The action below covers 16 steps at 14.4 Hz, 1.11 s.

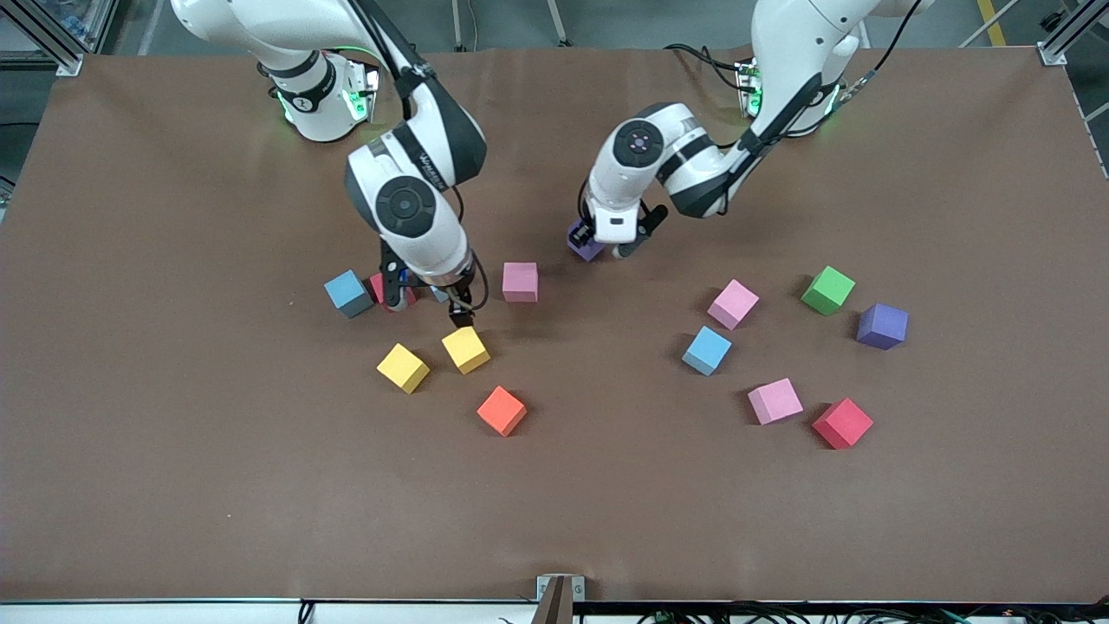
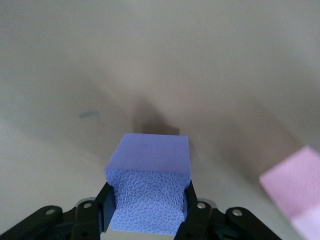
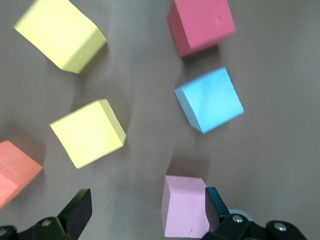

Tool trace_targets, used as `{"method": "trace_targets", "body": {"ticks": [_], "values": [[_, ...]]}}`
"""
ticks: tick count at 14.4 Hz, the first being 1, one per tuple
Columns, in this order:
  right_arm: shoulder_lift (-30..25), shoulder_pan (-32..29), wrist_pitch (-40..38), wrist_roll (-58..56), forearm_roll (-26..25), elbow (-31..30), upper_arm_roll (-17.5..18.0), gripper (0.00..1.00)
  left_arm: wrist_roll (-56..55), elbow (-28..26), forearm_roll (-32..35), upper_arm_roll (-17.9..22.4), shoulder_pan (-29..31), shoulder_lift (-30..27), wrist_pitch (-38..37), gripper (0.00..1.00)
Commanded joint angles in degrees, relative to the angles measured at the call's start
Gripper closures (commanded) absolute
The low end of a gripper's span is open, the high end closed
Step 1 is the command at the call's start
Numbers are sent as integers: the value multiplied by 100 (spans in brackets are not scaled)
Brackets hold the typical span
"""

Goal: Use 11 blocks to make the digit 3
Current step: 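Carry the purple cube with the left gripper while the right gripper reaches pink, then grasp the pink cube with the right gripper while the left gripper lowers purple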

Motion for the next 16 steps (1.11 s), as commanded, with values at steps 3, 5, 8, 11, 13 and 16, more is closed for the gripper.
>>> {"method": "trace_targets", "body": {"ticks": [3, 5, 8, 11, 13, 16], "values": [[146, 227, 333, 471, 34, -24, -52, 0, 1186, 986, 114, 29, -327, 471, -904, 66], [146, 209, 351, 471, 34, -68, -52, 0, 1633, 1110, 132, 29, -414, 594, -975, 66], [146, 113, 369, 401, 25, -77, -61, 0, 2179, 1460, 298, 38, -687, 901, -1325, 68], [137, -98, 316, 174, 25, -77, -61, 0, 2699, 1734, 606, 38, -828, 1060, -1748, 69], [128, -195, 307, 76, 25, -68, -61, 0, 3075, 1752, 607, 38, -854, 1060, -1757, 68], [128, -195, 307, 75, 25, -68, -61, 0, 3384, 1778, 851, 46, -872, 1069, -1758, 67]]}}
